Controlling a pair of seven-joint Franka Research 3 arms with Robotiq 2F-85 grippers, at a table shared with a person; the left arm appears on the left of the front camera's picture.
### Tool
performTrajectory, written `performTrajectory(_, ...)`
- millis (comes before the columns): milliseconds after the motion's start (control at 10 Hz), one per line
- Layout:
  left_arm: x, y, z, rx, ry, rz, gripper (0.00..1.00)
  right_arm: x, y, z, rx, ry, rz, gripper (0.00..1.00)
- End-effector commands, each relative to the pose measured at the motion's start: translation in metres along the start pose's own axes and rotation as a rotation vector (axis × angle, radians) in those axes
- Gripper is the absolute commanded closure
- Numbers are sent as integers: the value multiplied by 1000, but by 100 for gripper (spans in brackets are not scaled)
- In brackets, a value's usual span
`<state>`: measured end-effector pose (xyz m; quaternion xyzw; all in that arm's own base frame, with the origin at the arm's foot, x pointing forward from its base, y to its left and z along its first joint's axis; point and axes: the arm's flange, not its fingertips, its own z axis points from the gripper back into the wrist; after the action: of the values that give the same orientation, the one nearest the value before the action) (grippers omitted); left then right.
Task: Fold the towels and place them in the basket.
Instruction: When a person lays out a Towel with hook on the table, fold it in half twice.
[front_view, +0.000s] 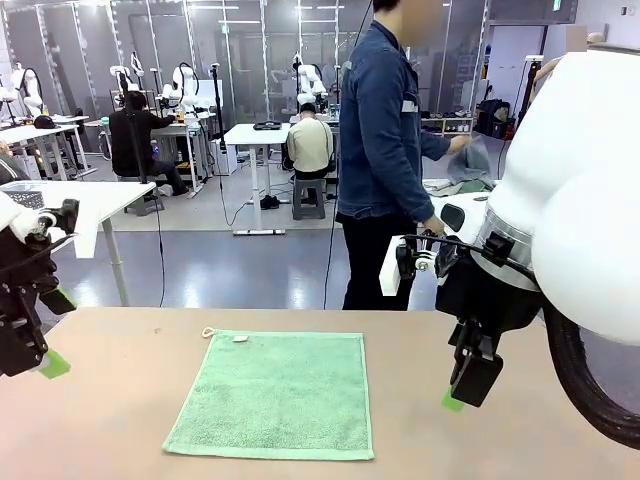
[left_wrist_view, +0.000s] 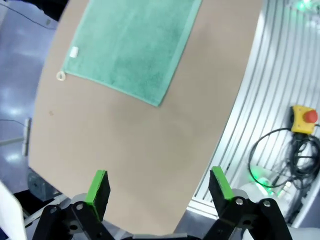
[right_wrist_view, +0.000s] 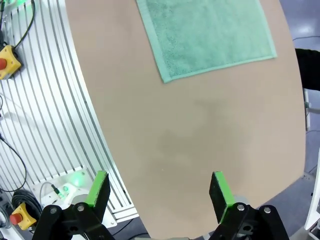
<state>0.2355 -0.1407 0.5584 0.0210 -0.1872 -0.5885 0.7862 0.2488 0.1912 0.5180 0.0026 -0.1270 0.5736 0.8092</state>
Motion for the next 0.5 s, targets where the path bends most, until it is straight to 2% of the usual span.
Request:
performTrajectory(0, 35, 0, -45, -93, 42, -72, 0, 27, -3, -39, 44, 7, 11, 0)
performTrajectory(100, 42, -1, -66, -106, 99, -80, 0, 34, 0, -59, 81, 17, 23, 0)
performTrajectory(300, 54, -8, -104, -166, 137, -177, 0, 46, 5, -86, 114, 35, 36, 0)
performTrajectory(400, 56, -8, -122, -155, 160, -201, 0, 54, 8, -103, 114, 64, 47, 0)
